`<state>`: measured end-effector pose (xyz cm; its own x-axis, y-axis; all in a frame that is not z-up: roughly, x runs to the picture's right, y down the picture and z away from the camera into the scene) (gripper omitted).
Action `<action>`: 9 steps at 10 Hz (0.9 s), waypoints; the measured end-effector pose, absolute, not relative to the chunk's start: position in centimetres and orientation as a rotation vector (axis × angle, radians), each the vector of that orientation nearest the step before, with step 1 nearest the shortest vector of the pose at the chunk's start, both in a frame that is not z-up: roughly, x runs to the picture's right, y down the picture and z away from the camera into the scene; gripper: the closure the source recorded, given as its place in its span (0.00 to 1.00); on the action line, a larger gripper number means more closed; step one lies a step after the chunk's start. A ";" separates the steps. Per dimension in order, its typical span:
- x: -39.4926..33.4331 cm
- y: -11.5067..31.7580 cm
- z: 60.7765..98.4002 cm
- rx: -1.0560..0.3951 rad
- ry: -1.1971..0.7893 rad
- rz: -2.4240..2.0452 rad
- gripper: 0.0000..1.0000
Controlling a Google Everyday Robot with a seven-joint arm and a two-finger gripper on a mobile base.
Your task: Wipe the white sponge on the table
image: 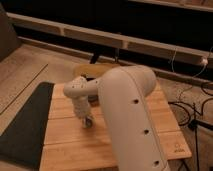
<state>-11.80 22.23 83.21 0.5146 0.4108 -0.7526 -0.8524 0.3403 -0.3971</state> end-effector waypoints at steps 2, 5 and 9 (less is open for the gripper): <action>-10.4 22.4 82.5 -0.865 0.637 0.896 1.00; -8.0 20.0 82.9 -0.789 0.673 0.899 0.90; -7.6 18.6 84.8 -0.754 0.671 0.876 0.50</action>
